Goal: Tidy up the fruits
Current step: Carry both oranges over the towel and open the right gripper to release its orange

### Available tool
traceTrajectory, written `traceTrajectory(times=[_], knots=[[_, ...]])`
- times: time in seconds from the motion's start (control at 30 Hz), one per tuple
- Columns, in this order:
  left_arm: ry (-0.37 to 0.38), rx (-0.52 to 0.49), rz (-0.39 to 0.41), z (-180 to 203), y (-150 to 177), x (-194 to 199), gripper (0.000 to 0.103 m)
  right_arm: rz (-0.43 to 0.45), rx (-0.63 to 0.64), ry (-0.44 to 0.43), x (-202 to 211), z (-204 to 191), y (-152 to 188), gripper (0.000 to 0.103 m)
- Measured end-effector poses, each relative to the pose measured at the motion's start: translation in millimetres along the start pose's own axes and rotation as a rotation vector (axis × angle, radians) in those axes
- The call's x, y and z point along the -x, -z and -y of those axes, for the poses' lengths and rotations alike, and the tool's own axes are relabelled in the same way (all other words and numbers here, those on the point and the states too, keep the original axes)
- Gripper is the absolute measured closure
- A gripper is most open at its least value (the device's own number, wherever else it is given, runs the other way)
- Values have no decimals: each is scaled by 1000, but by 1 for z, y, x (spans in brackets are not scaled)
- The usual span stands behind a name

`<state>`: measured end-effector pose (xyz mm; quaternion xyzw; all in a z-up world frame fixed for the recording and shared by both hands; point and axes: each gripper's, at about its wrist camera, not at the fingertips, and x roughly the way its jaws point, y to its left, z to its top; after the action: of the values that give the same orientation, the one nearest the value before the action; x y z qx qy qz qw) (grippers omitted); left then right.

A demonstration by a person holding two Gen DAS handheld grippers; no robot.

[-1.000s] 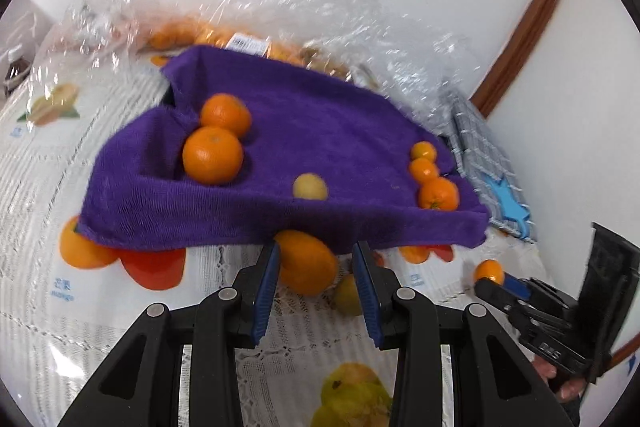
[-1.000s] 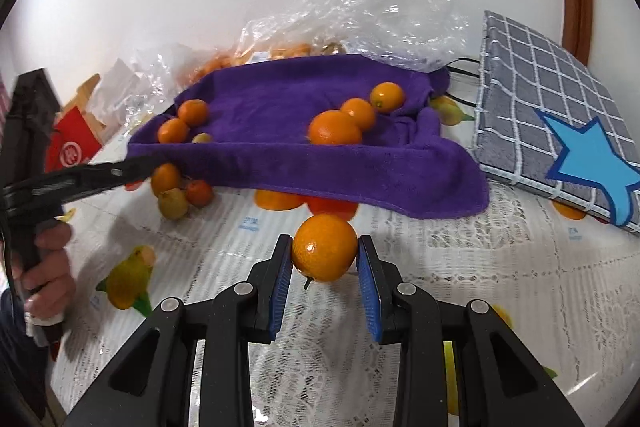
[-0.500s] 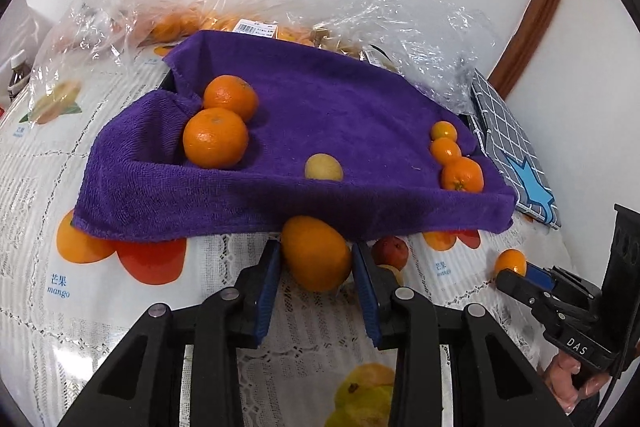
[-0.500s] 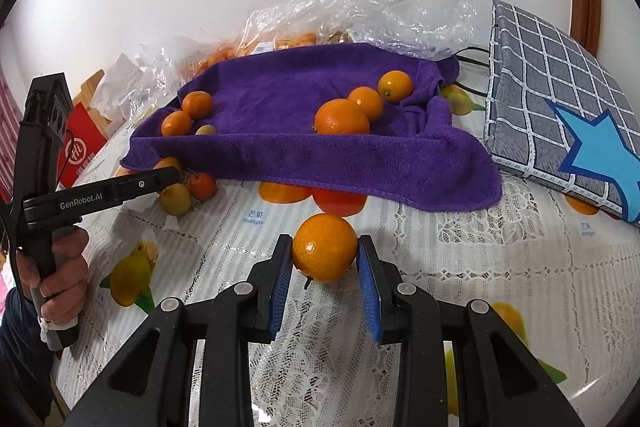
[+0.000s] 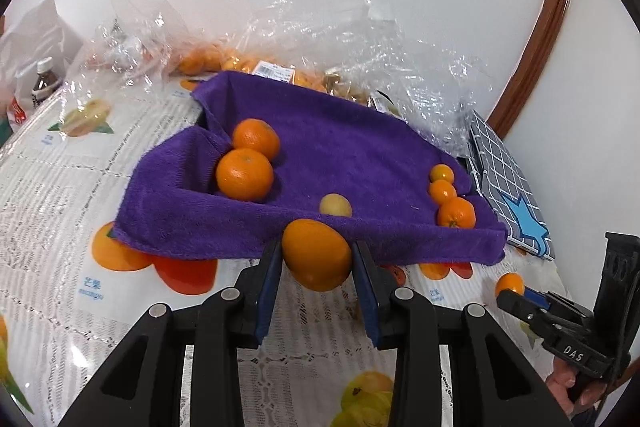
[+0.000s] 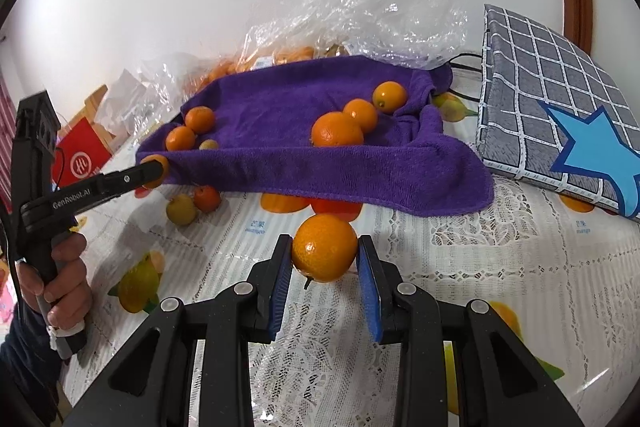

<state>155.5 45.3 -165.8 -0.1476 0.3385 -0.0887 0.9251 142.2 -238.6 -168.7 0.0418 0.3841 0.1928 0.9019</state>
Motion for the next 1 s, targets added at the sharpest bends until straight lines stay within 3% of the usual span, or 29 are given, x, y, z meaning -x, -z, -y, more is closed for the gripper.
traceTrajectory(times=[0.4, 0.57, 0.83, 1.0], knots=[[1, 53, 38, -13, -2, 12, 69, 50, -66, -29, 11, 12, -6, 71], [27, 98, 65, -21, -5, 19, 69, 99, -76, -63, 16, 14, -38, 71], [-28, 147, 98, -35, -10, 21, 69, 181, -53, -39, 9, 11, -101, 71], [-53, 163, 131, -43, -15, 27, 69, 198, -34, -14, -2, 13, -120, 71]])
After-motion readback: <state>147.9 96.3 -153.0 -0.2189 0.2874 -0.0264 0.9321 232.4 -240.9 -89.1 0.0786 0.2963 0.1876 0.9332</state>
